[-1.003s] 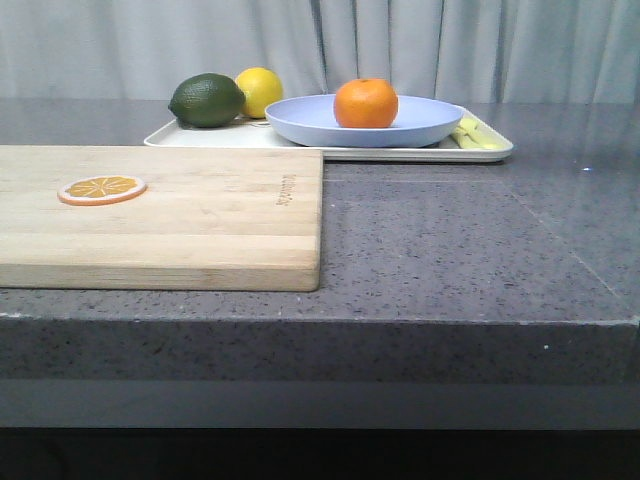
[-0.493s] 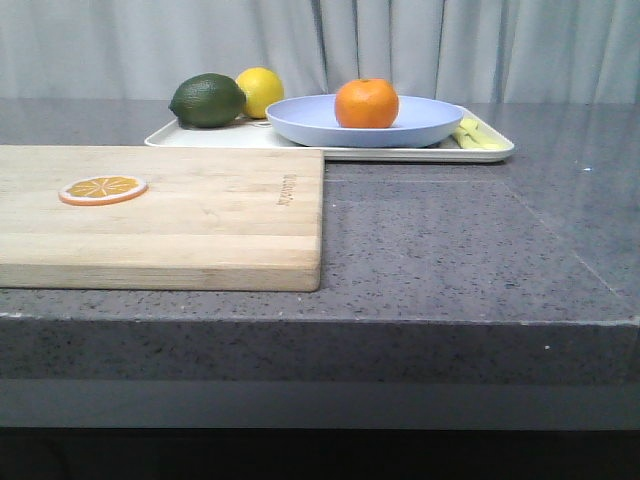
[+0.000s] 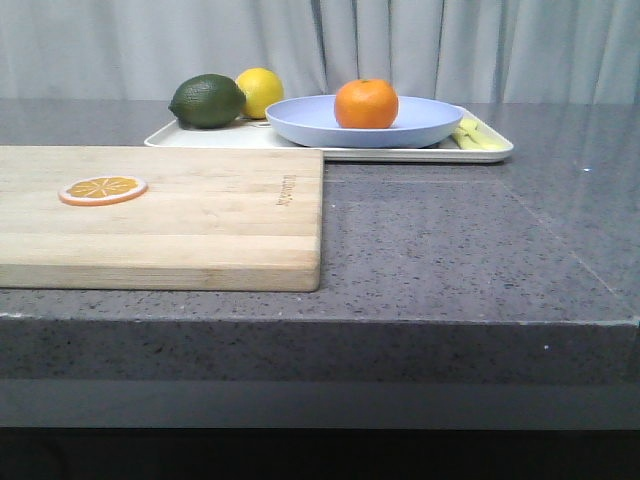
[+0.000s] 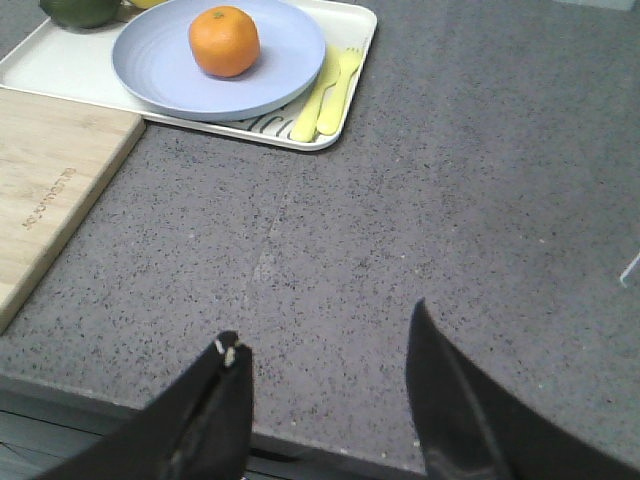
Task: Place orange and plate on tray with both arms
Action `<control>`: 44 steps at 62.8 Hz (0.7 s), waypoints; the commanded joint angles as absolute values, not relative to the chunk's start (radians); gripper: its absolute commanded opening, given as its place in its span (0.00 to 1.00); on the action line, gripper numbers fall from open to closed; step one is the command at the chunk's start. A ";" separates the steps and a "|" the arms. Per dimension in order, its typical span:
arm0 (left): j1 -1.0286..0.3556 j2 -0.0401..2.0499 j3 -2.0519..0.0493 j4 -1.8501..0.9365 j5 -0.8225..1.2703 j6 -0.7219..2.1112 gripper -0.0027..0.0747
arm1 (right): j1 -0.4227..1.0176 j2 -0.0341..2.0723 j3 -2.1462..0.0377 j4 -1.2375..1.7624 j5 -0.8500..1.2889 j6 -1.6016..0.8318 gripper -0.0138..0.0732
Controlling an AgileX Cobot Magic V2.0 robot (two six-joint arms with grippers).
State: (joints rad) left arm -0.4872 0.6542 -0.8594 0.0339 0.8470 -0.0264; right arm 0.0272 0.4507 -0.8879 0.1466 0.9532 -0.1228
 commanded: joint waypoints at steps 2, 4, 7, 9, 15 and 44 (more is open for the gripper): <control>-0.486 0.656 -0.884 0.033 0.767 -0.036 0.86 | 0.026 0.345 -0.846 0.141 0.884 -0.132 0.60; -0.486 0.656 -0.884 0.033 0.767 -0.036 0.86 | 0.026 0.311 -0.831 0.141 0.884 -0.132 0.60; -0.486 0.656 -0.884 0.033 0.767 -0.036 0.86 | 0.026 0.278 -0.816 0.141 0.884 -0.132 0.60; -0.486 0.656 -0.884 0.033 0.767 -0.036 0.86 | 0.026 0.255 -0.805 0.141 0.884 -0.132 0.60; -0.486 0.656 -0.884 0.033 0.767 -0.036 0.86 | 0.026 0.226 -0.793 0.141 0.882 -0.132 0.60; -0.486 0.656 -0.884 0.033 0.767 -0.036 0.74 | 0.026 0.226 -0.792 0.141 0.882 -0.132 0.54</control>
